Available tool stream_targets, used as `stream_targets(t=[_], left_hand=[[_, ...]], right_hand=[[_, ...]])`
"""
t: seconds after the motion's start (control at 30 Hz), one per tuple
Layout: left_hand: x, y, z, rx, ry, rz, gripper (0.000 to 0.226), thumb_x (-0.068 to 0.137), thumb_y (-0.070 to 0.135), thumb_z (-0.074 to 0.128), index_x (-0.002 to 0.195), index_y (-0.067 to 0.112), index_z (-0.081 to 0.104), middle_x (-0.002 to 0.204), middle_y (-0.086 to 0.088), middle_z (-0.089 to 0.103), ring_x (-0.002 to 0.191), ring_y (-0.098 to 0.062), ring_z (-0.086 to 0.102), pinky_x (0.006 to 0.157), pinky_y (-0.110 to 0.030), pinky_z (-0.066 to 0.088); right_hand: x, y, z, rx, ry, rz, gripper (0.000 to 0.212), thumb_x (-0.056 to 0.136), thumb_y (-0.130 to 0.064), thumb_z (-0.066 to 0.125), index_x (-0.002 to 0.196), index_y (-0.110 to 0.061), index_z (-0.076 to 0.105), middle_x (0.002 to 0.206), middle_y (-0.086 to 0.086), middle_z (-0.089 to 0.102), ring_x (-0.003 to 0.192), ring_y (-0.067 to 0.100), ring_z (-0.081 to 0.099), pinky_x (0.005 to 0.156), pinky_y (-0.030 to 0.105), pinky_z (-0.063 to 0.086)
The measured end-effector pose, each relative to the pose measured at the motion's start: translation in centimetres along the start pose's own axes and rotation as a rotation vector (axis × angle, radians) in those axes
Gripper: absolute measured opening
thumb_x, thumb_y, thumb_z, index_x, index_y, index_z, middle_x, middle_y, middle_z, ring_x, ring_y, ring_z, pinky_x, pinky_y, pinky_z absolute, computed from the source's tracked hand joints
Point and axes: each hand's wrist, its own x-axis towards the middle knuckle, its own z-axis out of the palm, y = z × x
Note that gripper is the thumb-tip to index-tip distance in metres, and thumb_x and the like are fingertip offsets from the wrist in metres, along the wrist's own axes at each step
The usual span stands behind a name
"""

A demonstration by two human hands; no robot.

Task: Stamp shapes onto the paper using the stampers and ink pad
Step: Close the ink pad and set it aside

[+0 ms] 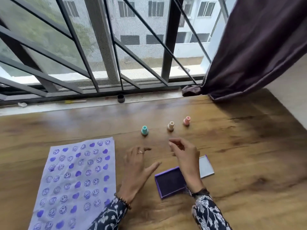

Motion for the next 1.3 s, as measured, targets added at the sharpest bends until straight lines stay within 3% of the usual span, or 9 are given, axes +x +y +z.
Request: stream_targets(t=[0.1,0.27,0.37,0.43,0.53,0.7,0.9,1.1,1.3], left_hand=[[-3.2,0.4,0.6,0.006,-0.183,0.059,0.077,0.059,0.072,0.059,0.124,0.033,0.042,0.129,0.008,0.047,0.123,-0.012,0.036,0.098,-0.029,0.024],[-6.3,-0.9,1.0,0.086,-0.295,0.068,0.107,0.051,0.075,0.064,0.138,0.028,0.026,0.140,0.004,0.036,0.133,-0.015,0.026,0.106,-0.032,0.015],[-7.0,-1.2,1.0,0.102,-0.287,0.104,0.100,0.054,0.072,0.065,0.137,0.029,0.028,0.138,0.005,0.037,0.132,-0.015,0.027,0.104,-0.031,0.015],[-7.0,-1.1,1.1,0.081,-0.255,0.105,0.092,0.058,0.067,0.067,0.134,0.029,0.034,0.135,0.005,0.041,0.131,-0.015,0.029,0.103,-0.030,0.015],[-6.9,-1.0,1.1,0.065,-0.208,0.085,0.078,0.061,0.056,0.073,0.128,0.029,0.043,0.131,0.004,0.045,0.129,-0.016,0.033,0.102,-0.031,0.018],[-6.9,-0.9,1.3,0.064,-0.183,0.062,0.071,0.063,0.053,0.074,0.124,0.030,0.047,0.129,0.005,0.048,0.126,-0.014,0.036,0.098,-0.028,0.017],[-6.9,-1.0,1.5,0.046,-0.198,0.045,0.072,0.063,0.053,0.073,0.125,0.029,0.047,0.130,0.005,0.047,0.127,-0.014,0.035,0.101,-0.031,0.018],[-6.5,-1.3,1.0,-0.023,-0.295,0.049,0.078,0.063,0.048,0.076,0.130,0.027,0.042,0.134,0.005,0.042,0.125,-0.014,0.034,0.100,-0.029,0.014],[-6.4,-1.4,1.0,-0.053,-0.288,0.050,0.071,0.066,0.047,0.074,0.128,0.025,0.046,0.132,0.005,0.044,0.122,-0.014,0.037,0.097,-0.026,0.016]], right_hand=[[-2.5,1.6,-3.5,-0.010,0.124,0.035,0.029,0.079,-0.007,0.068,0.071,-0.034,0.067,0.064,-0.010,0.066,0.051,-0.003,0.055,0.052,0.021,0.055],[-5.7,4.6,-7.3,-0.107,0.272,0.154,0.011,0.076,-0.007,0.070,0.075,-0.018,0.070,0.067,0.002,0.067,0.062,0.015,0.060,0.067,0.045,0.056],[-6.4,5.8,-8.0,-0.116,0.352,0.208,0.008,0.077,-0.007,0.068,0.083,-0.011,0.068,0.076,0.013,0.070,0.073,0.030,0.064,0.071,0.055,0.055],[-6.3,6.2,-8.2,-0.141,0.378,0.225,0.017,0.076,-0.007,0.069,0.093,-0.008,0.065,0.086,0.016,0.068,0.085,0.036,0.062,0.079,0.055,0.051],[-6.1,6.4,-8.2,-0.230,0.347,0.223,0.026,0.076,-0.010,0.070,0.101,-0.005,0.065,0.094,0.017,0.063,0.099,0.034,0.054,0.088,0.040,0.044],[-5.8,5.9,-8.1,-0.187,0.345,0.215,0.020,0.078,-0.013,0.068,0.095,-0.004,0.063,0.098,0.019,0.064,0.096,0.031,0.056,0.079,0.034,0.040],[-8.0,2.7,-6.7,-0.079,0.385,-0.006,0.007,0.089,-0.020,0.057,0.086,-0.022,0.050,0.078,-0.007,0.062,0.079,0.021,0.067,0.061,0.029,0.045],[-12.1,1.9,-3.1,-0.606,0.151,-0.423,0.015,0.080,-0.021,0.068,0.089,-0.018,0.055,0.082,-0.001,0.067,0.068,0.016,0.065,0.054,0.025,0.053],[-13.2,3.0,-1.0,-0.812,-0.004,-0.459,0.019,0.071,-0.026,0.076,0.083,-0.021,0.061,0.081,-0.004,0.065,0.071,0.014,0.063,0.062,0.026,0.055]])
